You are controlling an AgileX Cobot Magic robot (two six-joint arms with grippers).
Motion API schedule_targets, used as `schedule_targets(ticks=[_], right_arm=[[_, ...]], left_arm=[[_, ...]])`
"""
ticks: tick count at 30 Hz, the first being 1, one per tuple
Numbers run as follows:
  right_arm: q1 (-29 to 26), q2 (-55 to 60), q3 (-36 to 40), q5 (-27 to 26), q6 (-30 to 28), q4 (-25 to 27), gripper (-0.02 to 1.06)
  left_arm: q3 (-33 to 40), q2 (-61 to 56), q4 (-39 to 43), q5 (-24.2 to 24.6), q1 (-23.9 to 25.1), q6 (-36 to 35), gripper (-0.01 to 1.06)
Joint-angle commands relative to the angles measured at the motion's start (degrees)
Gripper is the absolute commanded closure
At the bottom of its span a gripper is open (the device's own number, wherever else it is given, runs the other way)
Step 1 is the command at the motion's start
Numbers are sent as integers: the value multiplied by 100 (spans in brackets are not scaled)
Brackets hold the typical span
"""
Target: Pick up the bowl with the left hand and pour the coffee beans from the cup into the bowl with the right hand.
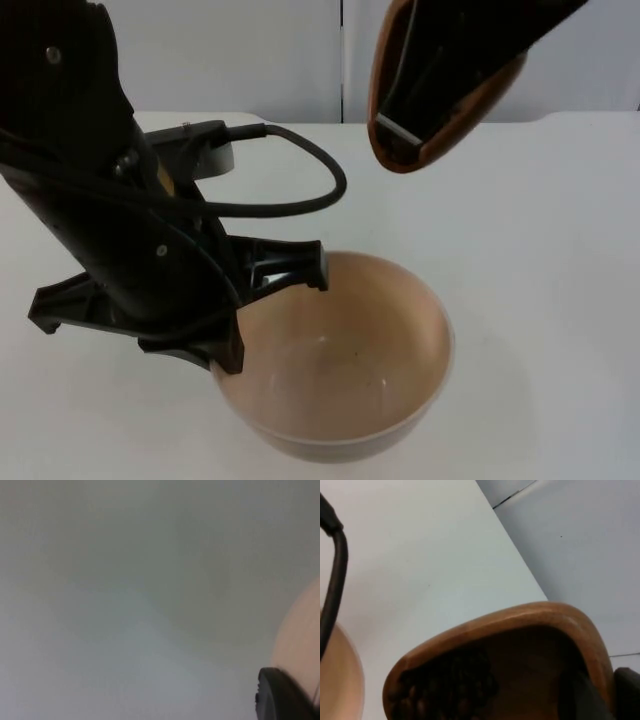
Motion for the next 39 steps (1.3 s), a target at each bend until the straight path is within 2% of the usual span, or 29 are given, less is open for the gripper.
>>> schedule_targets(ticks=[1,22,29,39], right_arm=[[24,-32,-18,66,-35,-155,104],[221,-28,-18,190,-190,-558,104],[414,324,-18,308,-254,-794,104],[672,488,-18,667,-271,-1547,104]], left_arm=[[8,-27,-76,-23,-34,-2,105],[8,-27,-76,-23,-34,-2,105],[8,-27,-76,-11,-34,-2,105],[8,-27,-76,-1,-34,-2,105]])
